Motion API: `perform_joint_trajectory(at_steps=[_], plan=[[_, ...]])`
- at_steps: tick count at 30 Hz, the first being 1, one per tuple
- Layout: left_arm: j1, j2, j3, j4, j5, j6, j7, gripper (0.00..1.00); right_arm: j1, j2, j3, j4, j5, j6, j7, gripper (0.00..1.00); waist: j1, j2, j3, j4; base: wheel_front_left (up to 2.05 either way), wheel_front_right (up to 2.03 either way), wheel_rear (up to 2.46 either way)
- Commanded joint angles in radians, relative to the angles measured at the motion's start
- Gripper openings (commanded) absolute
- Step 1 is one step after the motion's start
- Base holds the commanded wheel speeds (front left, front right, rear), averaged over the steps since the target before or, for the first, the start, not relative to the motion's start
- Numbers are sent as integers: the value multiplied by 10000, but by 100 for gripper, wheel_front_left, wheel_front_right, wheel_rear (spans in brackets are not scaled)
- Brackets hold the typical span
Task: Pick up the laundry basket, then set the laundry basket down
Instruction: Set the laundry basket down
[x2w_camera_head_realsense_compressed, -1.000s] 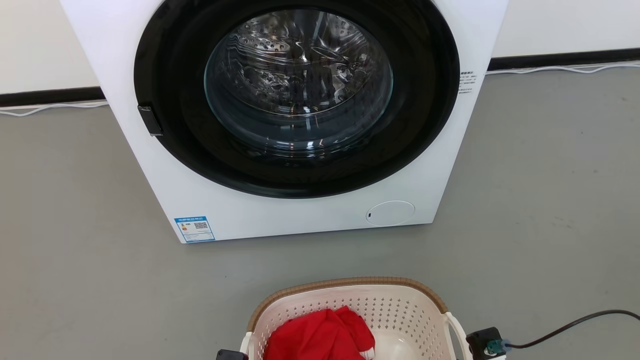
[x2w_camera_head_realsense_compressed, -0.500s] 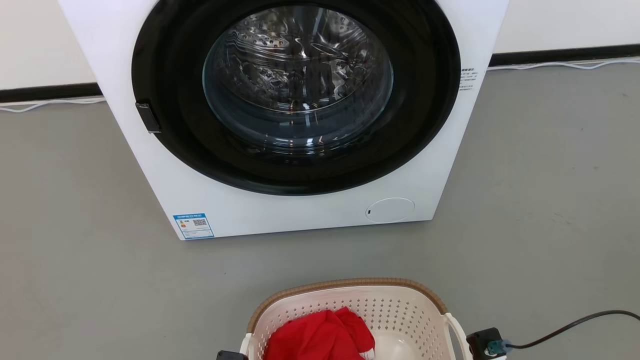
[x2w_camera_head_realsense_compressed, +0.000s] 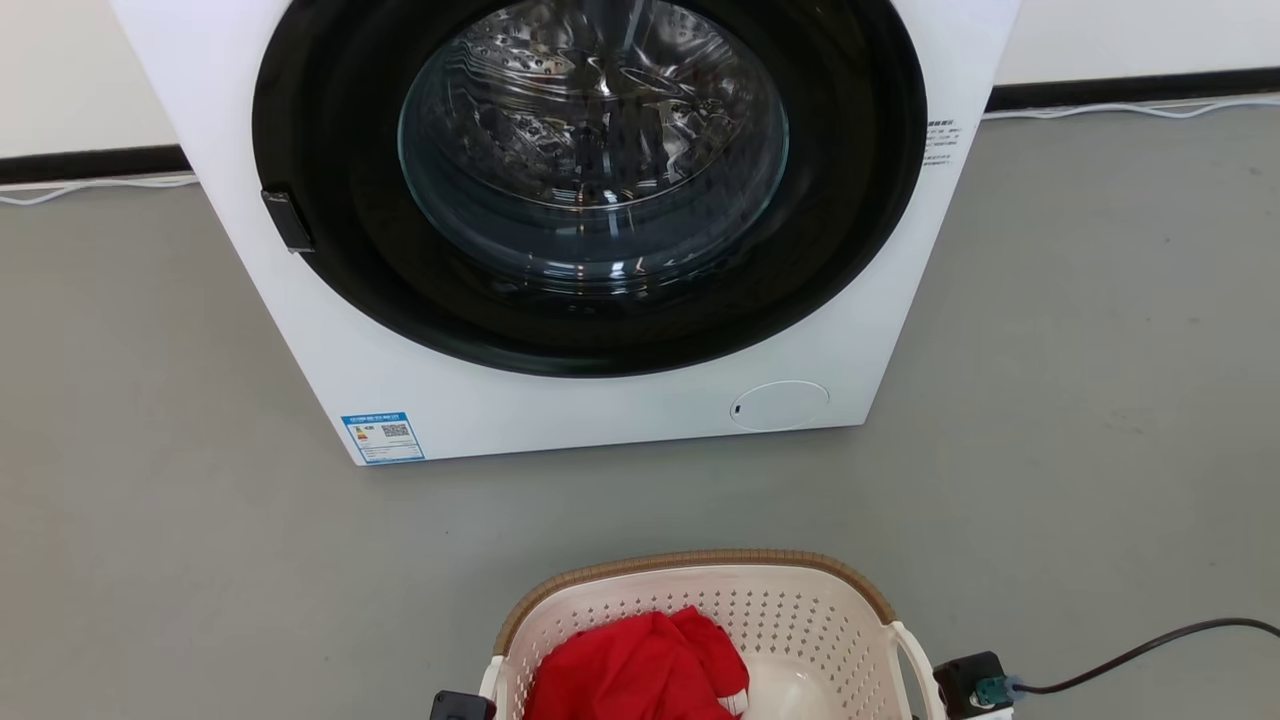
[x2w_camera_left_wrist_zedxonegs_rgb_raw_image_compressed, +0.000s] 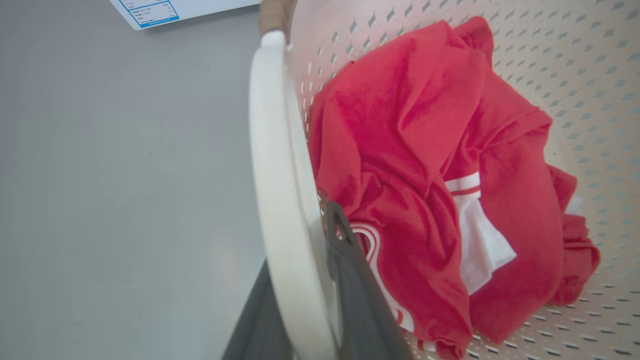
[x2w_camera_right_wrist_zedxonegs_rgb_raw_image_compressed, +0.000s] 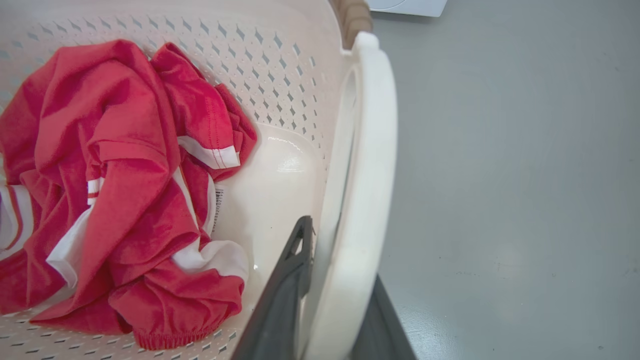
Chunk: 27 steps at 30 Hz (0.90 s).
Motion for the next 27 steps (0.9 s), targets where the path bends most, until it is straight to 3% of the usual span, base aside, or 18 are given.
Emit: perform_joint_trajectory(at_steps=[1,13,27], plan=[[-466,-139,-23,-192,54,-110,-158,0,-293,195,307,-217,-42,88,-212,0,0,0,48,1,0,0,0],[-1186,-139,26,-288,158,22,-163,0,-921,195,285,-107,-46,88,-477,0,0,0,1023,95,0,0,0],[-3328,-84,1116,-211,1232,354,-164,0,-2842,195,-82,84,-488,88,-1186,0,0,0,3674,251,0,0,0]])
